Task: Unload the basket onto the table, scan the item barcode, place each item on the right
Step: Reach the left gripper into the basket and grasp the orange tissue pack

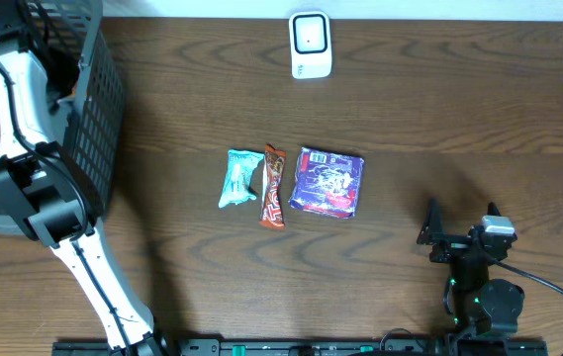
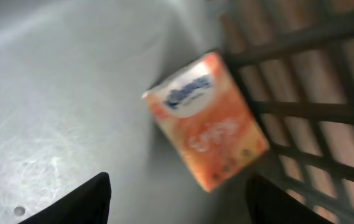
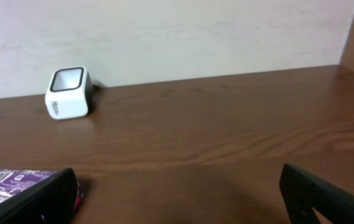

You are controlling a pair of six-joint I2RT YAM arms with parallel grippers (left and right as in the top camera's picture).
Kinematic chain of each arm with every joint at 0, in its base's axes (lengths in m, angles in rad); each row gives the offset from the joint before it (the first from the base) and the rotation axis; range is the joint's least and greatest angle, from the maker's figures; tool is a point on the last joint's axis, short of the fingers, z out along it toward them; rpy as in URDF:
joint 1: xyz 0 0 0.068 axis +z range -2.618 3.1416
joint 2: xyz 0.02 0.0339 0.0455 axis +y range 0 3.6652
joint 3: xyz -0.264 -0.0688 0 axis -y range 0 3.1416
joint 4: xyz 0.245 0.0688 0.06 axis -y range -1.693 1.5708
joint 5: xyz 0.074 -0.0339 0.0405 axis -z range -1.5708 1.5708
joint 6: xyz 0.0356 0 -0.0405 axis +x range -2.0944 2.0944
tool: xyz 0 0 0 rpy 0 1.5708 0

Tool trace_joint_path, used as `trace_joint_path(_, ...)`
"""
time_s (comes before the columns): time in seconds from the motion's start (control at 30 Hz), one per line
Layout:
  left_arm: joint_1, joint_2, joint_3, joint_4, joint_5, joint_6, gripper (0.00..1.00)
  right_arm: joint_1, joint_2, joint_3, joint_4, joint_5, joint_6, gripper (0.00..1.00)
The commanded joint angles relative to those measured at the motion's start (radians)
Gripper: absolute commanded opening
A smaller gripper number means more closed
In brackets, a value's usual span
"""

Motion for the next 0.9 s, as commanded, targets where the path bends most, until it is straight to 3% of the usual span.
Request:
trace_joint_path(0.0, 0.008, 0.032, -0.058, 0.009, -0.065, -0.098, 0.68, 0.006, -0.005, -0.002, -0.004, 0.001, -0.009, 0.99)
trace_joint_path(0.5, 0.008, 0.033, -0.192, 0.101, -0.065, -0.085, 0.68, 0.006, -0.005, -0.002, -0.004, 0.001, -0.009, 0.99)
trace_joint_path(0.6, 0.008, 0.033, -0.199, 0.093, -0.065, -0.04, 0.5, 0.006, -0.005, -0.002, -0.004, 0.001, -0.009, 0.99)
trace_joint_path(0.7, 0.008, 0.032, -0.199, 0.082, -0.065, 0.021, 0.08, 0.006, -0.005, -0.002, -0.004, 0.001, -0.009, 0.99)
trace_joint_path(0.87, 0.014, 0.018, -0.198, 0.043, -0.064, 0.043, 0.07, 0.006, -0.005, -0.002, -0.004, 0.001, -0.009, 0.99)
